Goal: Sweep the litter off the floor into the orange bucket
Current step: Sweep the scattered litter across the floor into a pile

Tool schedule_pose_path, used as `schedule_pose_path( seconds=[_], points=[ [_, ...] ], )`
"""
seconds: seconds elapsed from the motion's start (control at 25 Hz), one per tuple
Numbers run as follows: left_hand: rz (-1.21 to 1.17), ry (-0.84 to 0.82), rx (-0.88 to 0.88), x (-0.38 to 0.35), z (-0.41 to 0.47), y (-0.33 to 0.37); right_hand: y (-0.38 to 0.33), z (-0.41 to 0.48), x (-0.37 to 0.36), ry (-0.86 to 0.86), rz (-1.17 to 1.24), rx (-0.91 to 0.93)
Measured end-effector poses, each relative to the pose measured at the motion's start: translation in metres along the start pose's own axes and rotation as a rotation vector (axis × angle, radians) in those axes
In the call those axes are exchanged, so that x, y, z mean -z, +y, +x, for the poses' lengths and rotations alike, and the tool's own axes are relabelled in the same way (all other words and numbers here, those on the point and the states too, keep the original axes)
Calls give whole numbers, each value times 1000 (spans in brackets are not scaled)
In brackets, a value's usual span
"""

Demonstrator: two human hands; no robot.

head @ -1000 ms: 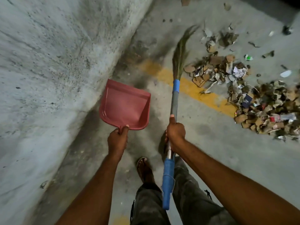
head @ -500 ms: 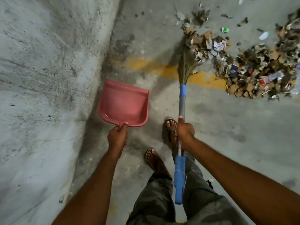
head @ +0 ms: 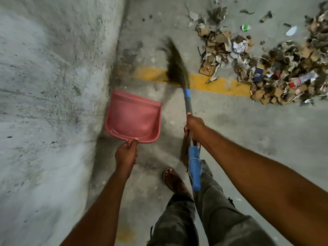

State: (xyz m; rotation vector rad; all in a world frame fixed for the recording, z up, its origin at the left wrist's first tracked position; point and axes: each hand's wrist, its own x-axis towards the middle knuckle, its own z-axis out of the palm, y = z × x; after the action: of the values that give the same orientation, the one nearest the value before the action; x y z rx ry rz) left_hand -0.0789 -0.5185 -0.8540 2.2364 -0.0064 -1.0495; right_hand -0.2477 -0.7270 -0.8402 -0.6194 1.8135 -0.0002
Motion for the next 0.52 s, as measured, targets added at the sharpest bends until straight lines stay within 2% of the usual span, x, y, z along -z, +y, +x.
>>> schedule_pose_path(
  seconds=[0.08,0.16,0.32,0.44,0.52],
  points=[
    [-15,-6,22,-13,5,13,-11,-2,4,63,58,23],
    [-22,-4,50,-20,11,29,-19,-12,2,38,97,70],
    [-37,1,81,-15,27,75,-65,-18,-8,-216,-97,100],
    [-50,49,59,-2,49,117,-133,2,-27,-443,-49,-22],
    [-55,78,33,1,64,141,-165,16,-45,-427,105,-141]
  ],
)
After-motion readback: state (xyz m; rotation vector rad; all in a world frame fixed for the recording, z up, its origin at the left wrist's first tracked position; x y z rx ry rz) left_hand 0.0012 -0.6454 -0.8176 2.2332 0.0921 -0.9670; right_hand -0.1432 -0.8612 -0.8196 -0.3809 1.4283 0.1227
